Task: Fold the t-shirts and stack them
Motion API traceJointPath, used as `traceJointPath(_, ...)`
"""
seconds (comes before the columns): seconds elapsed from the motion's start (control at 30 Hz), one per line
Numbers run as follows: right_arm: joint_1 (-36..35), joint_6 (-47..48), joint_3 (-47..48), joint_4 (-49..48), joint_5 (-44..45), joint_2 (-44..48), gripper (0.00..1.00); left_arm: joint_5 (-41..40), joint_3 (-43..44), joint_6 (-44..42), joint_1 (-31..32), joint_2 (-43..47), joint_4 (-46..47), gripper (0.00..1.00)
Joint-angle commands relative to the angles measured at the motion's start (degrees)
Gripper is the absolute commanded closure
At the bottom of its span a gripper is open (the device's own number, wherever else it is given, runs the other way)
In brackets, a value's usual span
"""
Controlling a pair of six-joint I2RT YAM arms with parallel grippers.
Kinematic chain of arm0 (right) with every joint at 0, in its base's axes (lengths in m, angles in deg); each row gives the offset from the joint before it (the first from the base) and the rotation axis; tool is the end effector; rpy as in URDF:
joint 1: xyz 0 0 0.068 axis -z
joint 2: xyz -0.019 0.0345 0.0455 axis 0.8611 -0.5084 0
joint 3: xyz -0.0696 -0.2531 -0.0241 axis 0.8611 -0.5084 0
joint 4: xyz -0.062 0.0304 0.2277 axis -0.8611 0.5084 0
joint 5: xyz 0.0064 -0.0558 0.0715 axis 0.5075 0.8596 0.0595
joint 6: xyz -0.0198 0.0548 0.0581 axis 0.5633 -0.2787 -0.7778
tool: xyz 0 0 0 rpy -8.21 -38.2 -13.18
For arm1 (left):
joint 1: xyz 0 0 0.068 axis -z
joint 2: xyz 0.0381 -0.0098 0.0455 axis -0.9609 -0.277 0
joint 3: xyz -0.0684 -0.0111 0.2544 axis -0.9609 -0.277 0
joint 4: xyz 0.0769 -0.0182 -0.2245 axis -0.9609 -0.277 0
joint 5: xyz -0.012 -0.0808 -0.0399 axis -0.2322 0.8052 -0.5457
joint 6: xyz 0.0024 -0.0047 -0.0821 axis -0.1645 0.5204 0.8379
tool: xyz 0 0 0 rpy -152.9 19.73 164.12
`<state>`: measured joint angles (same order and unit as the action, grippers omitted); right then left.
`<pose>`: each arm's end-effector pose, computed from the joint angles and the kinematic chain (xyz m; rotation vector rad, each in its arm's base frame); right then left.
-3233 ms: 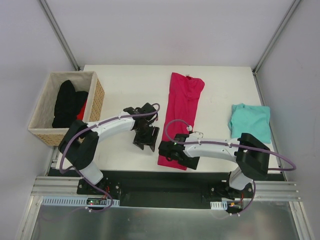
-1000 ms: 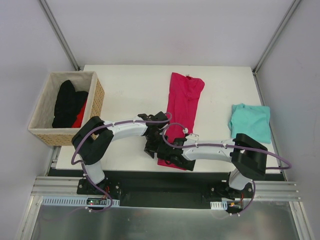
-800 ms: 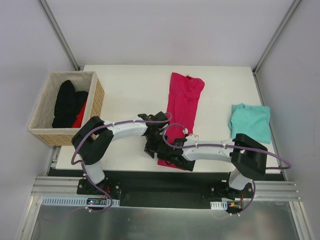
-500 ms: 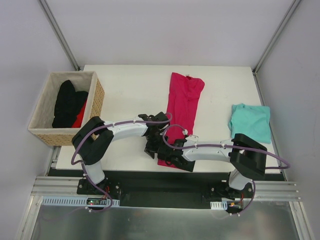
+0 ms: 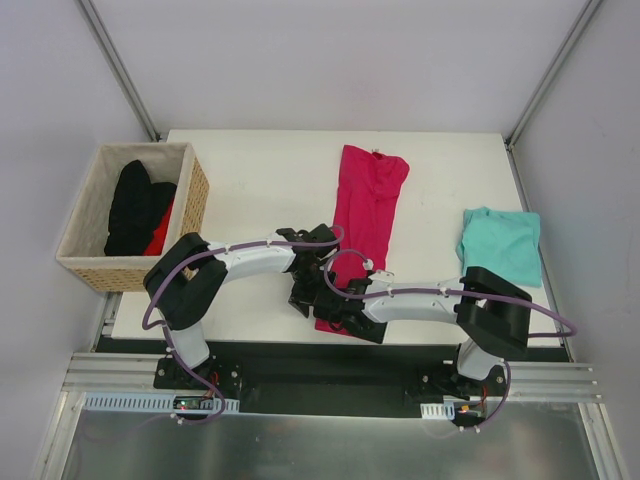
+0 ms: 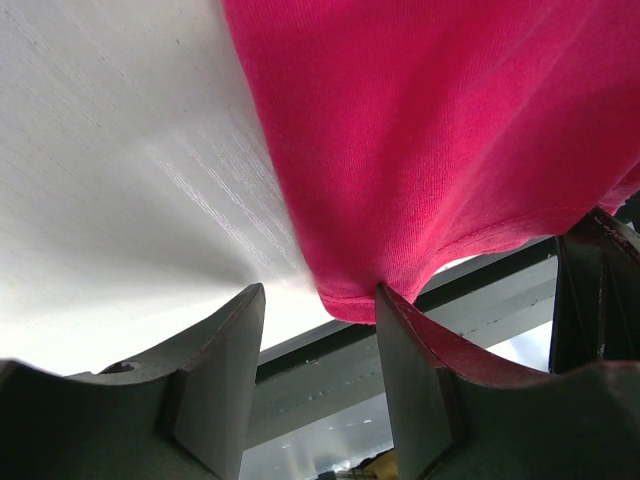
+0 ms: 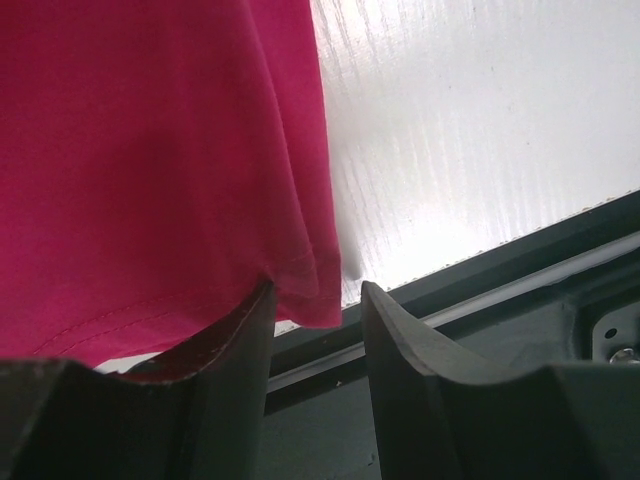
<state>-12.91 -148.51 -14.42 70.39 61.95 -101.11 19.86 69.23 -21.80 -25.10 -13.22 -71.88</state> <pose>0.1015 0.2267 0.1336 0.0331 2.7586 -0.2203 0.1930 -0.2561 0.1344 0.5433 3.0008 -0.6885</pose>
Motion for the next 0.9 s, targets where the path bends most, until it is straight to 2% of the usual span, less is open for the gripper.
traceJointPath(0.0, 0.3, -0.3, -1.6, -1.1, -0.5, -0.4, 0.59, 0.2, -0.5, 1.5, 0.7, 0.2, -0.8, 0.52)
traceJointPath(0.27, 0.5, -1.3, -3.7, -2.7, -0.9, 0.0, 0.74, 0.2, -0.4, 2.1, 0.8, -0.9, -0.7, 0.52)
traceJointPath(0.3, 0.5, -1.3, -3.9, -2.9, -0.9, 0.1, 0.80, 0.3, -0.3, 2.1, 0.9, -0.9, -0.7, 0.53)
traceJointPath(0.43, 0.6, -1.4, -4.5, -3.2, -1.2, 0.1, 0.90, 0.2, 0.0, 2.3, 1.1, -1.6, -0.7, 0.54)
traceJointPath(0.5, 0.6, -1.5, -4.5, -3.1, -1.2, 0.3, 0.95, 0.4, 0.2, 2.4, 1.3, -1.6, -0.7, 0.67)
traceJointPath(0.57, 0.6, -1.8, -4.7, -3.2, -1.1, 0.6, 0.99, 0.4, 0.2, 2.3, 1.3, -1.8, -0.7, 0.67)
traceJointPath(0.7, 0.6, -1.9, -4.7, -3.0, -1.0, 0.8, 0.99, 0.5, 0.8, 2.1, 1.4, -1.9, -0.7, 0.72)
traceJointPath(0.77, 0.6, -2.2, -4.8, -2.6, -1.1, 0.8, 0.99, 0.7, 0.9, 2.0, 1.4, -2.1, -0.8, 0.78)
traceJointPath(0.87, 0.6, -2.5, -5.1, -2.6, -1.2, 1.0, 0.99, 0.9, 0.9, 2.1, 1.5, -2.4, -0.7, 0.79)
